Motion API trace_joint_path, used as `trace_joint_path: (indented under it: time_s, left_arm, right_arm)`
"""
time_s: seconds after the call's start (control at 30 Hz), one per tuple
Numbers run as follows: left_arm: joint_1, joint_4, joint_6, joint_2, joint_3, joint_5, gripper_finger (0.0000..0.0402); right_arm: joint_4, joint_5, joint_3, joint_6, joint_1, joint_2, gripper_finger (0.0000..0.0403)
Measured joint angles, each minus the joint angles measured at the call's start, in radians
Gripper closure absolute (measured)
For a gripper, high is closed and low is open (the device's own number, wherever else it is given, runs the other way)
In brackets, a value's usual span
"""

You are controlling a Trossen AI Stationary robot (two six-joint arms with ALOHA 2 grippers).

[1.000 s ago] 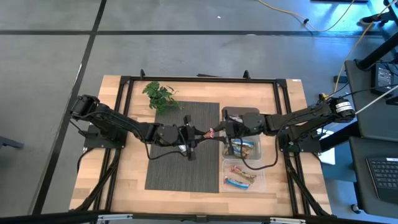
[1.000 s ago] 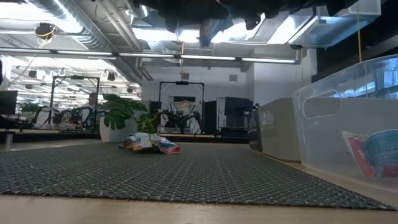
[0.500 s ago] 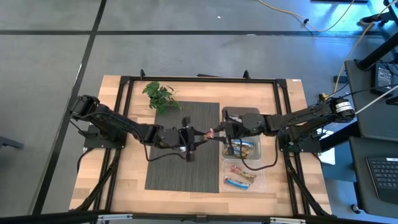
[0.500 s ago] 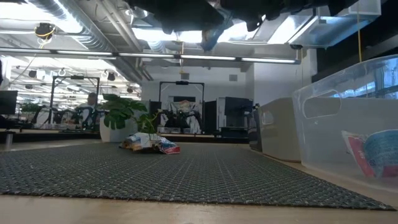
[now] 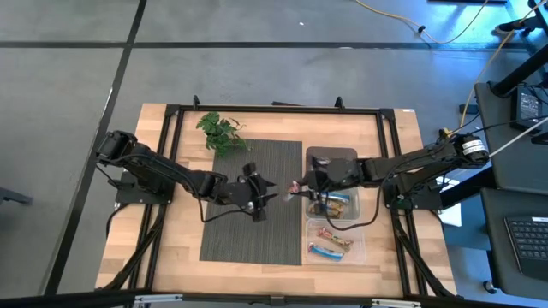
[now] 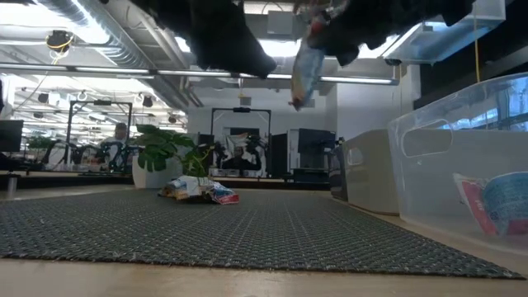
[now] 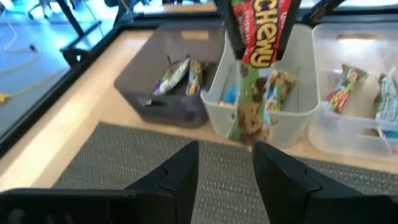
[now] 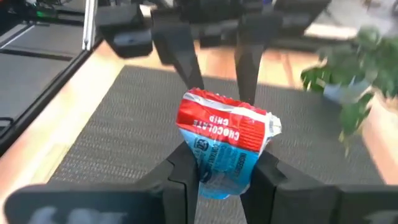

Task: Pick and place Granola Bars by type
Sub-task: Put the red granola bar into the transparent bin

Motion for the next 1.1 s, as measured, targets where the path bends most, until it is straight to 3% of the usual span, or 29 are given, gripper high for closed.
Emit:
trace_joint_path:
  time_s: [0.13,0.3,0.43,0.6,0.73,1.1]
  left_arm:
    - [-0.001,-0.075,-0.054,0.000,0.000,0.001,0.0260]
    - [0.001,-0.172,-0.137,-0.001,0.000,0.002,0.0259]
    - [0.001,-0.242,-0.183,-0.001,0.000,0.003,0.0260]
    - [0.002,-0.325,-0.237,-0.001,0.000,0.043,0.0262]
    - [0.001,-0.352,-0.250,-0.001,0.000,0.055,0.0263]
    - [0.001,-0.460,-0.402,0.006,-0.001,0.081,0.0265]
  right_arm:
    - [-0.111,-0.037,0.002,0.051,0.000,-0.011,0.0310]
    - [-0.250,-0.257,0.062,0.130,0.014,-0.040,0.0310]
    - [-0.423,-0.372,0.117,0.195,0.045,-0.042,0.0310]
    - [-0.640,-0.380,0.124,0.323,0.079,-0.037,0.0310]
    - [-0.703,-0.380,0.106,0.387,0.114,-0.037,0.0310]
    - [-0.642,-0.378,0.003,0.469,0.182,-0.037,0.0310]
